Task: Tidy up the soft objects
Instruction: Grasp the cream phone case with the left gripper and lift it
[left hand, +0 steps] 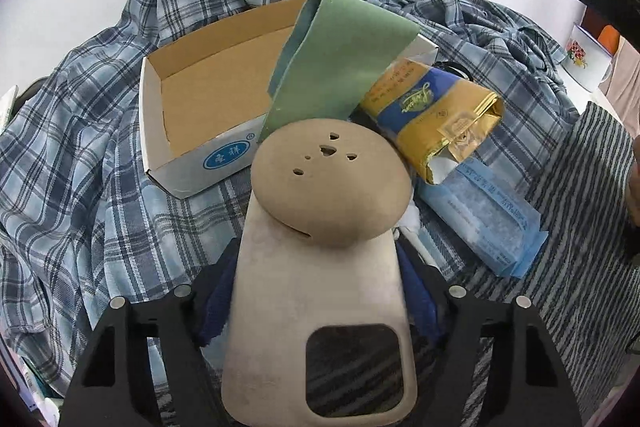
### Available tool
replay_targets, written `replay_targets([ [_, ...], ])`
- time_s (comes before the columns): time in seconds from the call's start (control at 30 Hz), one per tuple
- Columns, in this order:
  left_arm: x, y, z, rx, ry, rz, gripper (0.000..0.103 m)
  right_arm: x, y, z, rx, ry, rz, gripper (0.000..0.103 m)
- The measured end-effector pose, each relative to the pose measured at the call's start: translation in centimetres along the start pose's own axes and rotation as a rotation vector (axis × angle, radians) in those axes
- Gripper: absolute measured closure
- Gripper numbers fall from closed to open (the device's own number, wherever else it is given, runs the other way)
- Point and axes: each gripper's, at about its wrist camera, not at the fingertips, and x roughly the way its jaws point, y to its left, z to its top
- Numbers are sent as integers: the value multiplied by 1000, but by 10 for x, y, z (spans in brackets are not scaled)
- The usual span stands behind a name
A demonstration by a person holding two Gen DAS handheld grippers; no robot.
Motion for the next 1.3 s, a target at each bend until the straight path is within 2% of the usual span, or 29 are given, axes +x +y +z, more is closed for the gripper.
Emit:
replay_targets([
  [0.2, 2, 4, 3, -26, 12, -25, 27, 2, 1, -2, -15, 2, -8, 0],
  [0.33, 4, 3, 2, -18, 18, -16, 28, 2, 1, -3, -13, -1, -10, 0],
  [0.57, -17, -2, -4, 8, -83, 8, 29, 3, 0, -4, -16, 4, -16, 0],
  [0.73, -35, 2, -18, -16, -124, 6, 29, 3, 1, -4, -18, 1, -18, 0],
  [0.97, -53, 7, -46, -35, -100, -9, 29, 4, -1, -5, -16, 6, -24, 0],
  [1.13, -54, -1, -56, 15, -66, 60, 26, 3, 1, -6, -24, 5, -30, 0],
  [1.2, -49, -4, -55, 30, -51, 107, 16, 4, 2, -6, -29, 7, -33, 0],
  [1.3, -46, -7, -52, 59, -49, 144, 15, 4, 1, -6, -32, 11, -38, 0],
])
